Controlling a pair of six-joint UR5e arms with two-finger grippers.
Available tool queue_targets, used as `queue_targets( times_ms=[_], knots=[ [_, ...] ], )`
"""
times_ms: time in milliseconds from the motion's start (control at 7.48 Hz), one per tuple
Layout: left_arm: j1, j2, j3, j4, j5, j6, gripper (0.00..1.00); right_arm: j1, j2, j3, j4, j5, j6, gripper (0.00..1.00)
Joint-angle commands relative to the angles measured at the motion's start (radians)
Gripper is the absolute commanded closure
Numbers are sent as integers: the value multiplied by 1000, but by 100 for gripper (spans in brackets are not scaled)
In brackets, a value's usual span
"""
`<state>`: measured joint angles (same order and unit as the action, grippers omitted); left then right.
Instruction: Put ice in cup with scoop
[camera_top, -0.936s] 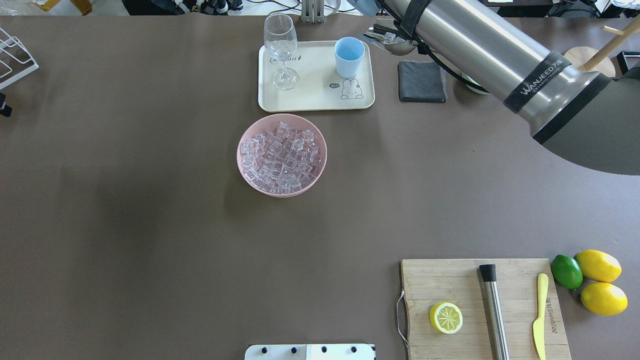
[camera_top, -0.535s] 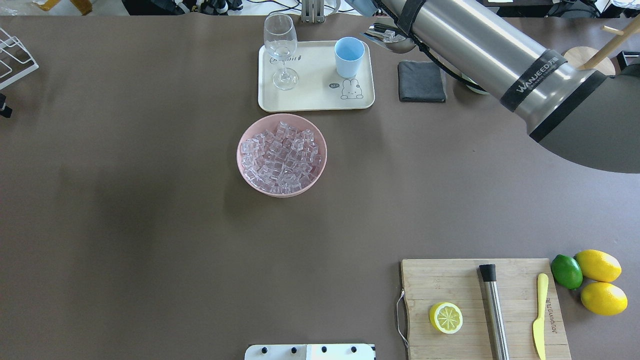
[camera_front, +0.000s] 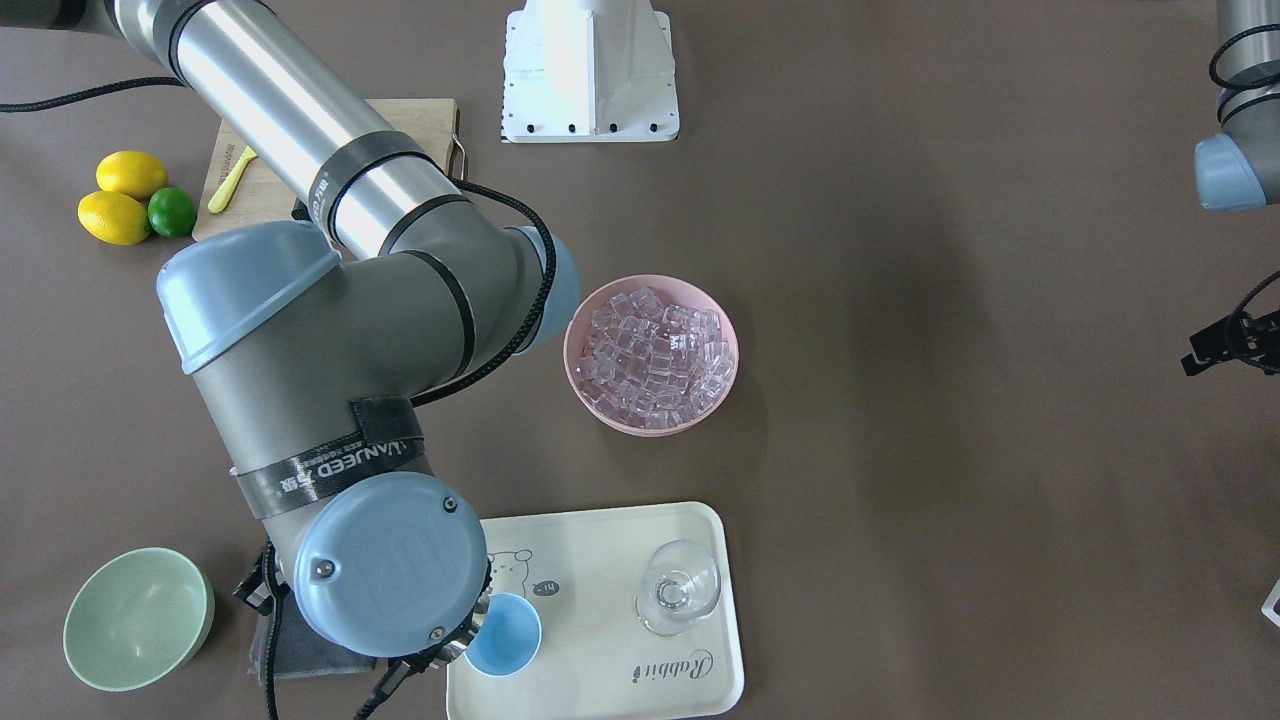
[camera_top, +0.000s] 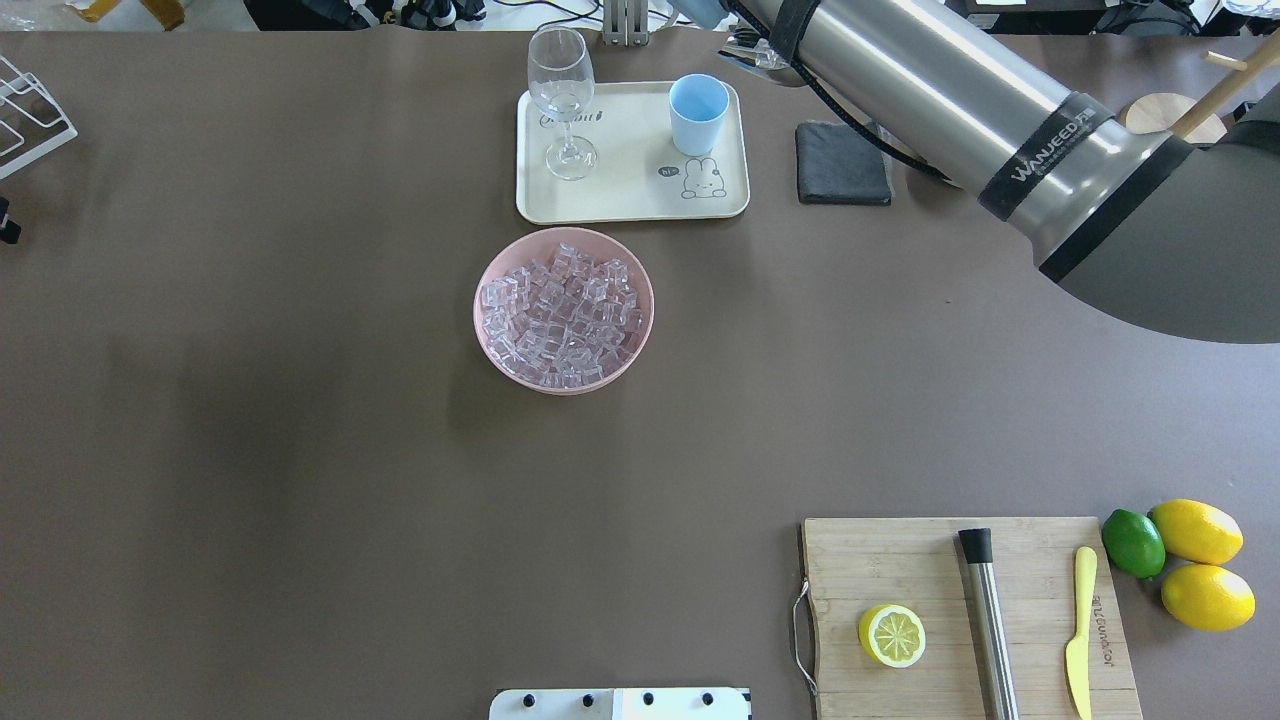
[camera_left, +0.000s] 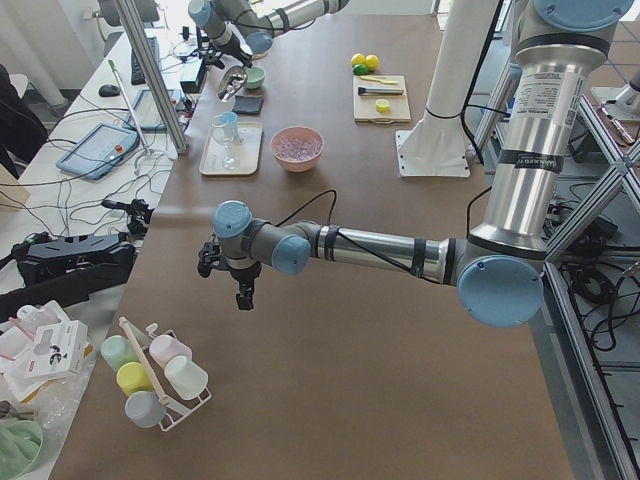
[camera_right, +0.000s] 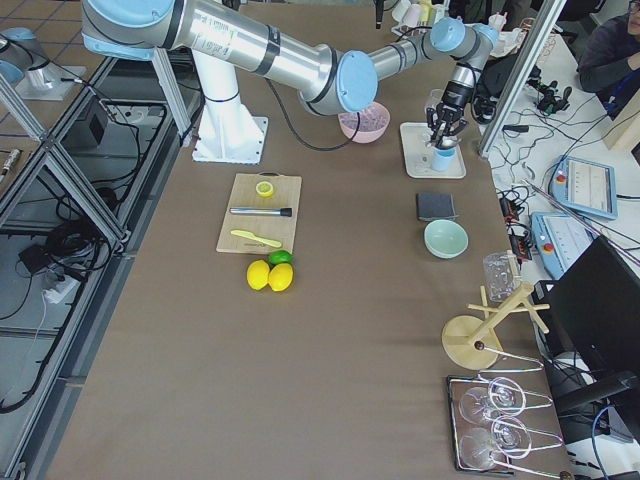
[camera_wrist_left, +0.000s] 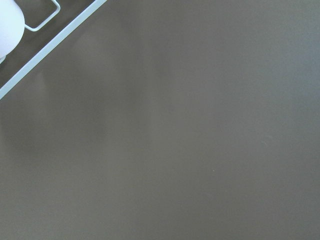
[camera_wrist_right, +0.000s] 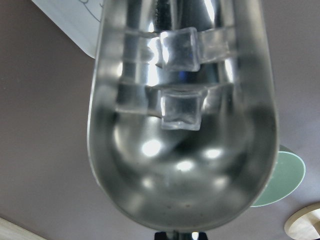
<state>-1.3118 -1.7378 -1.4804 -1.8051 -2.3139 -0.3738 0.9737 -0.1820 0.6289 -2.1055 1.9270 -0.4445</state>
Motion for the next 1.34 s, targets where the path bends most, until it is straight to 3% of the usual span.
queue_targets(
  times_ms=[0, 936, 1203],
  knots=[
    [0, 0, 6, 1, 1, 0, 3, -10, -8, -3, 1, -75, -75, 100],
    [3, -9, 31, -8, -1, -5, 3, -18, 16, -28, 1, -146, -125, 100],
    [3, -9, 31, -8, -1, -5, 3, -46, 27, -28, -1, -203, -126, 100]
  ],
)
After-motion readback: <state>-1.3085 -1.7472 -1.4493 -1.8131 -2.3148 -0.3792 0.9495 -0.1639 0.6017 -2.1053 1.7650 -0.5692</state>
